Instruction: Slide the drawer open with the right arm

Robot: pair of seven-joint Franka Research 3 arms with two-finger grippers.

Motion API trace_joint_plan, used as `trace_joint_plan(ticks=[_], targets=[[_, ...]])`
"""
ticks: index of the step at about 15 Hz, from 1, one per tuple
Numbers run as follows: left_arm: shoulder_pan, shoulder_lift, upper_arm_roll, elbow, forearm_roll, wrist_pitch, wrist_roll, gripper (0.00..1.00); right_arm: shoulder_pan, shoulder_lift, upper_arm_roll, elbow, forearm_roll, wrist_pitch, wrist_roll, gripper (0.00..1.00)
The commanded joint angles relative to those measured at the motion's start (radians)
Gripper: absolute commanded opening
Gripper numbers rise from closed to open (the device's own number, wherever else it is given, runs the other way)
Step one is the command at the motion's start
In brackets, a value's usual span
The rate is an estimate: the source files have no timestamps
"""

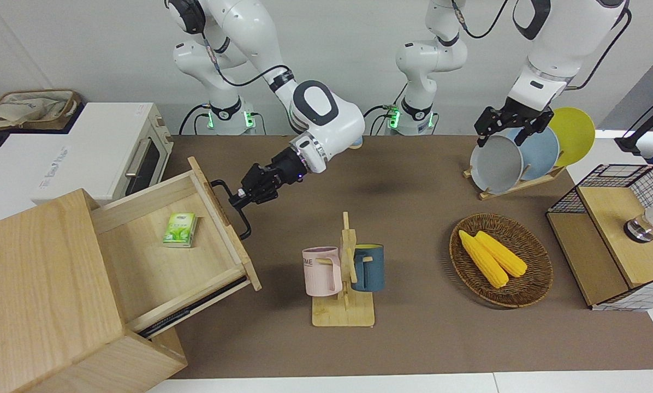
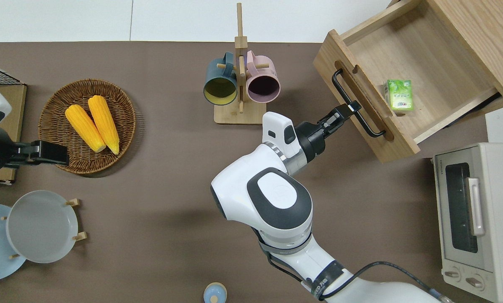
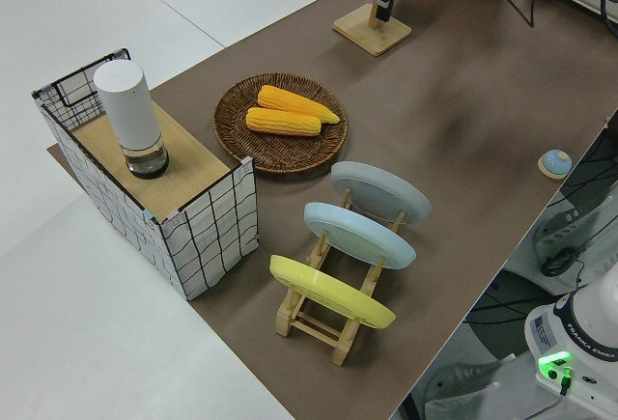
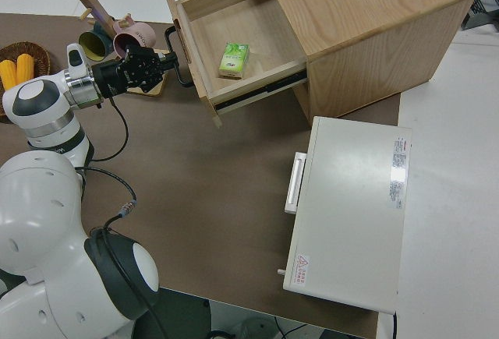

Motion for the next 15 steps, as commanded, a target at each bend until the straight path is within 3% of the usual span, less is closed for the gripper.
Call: trace_joint_plan(ticks=[1,15], targets=[[-0.005,-0.009,0.004,0.001,0.013,-0.005,0.008,1.0,0.039,0.006,0.001,0.078,-0.007,-0.049,-0.081,0.0],[-0.005,-0.009,0.004,0.001,0.013,-0.005,0.008,1.0,0.042,0.024,0.01,0.104,0.018,-0.088,-0.078,0.0]])
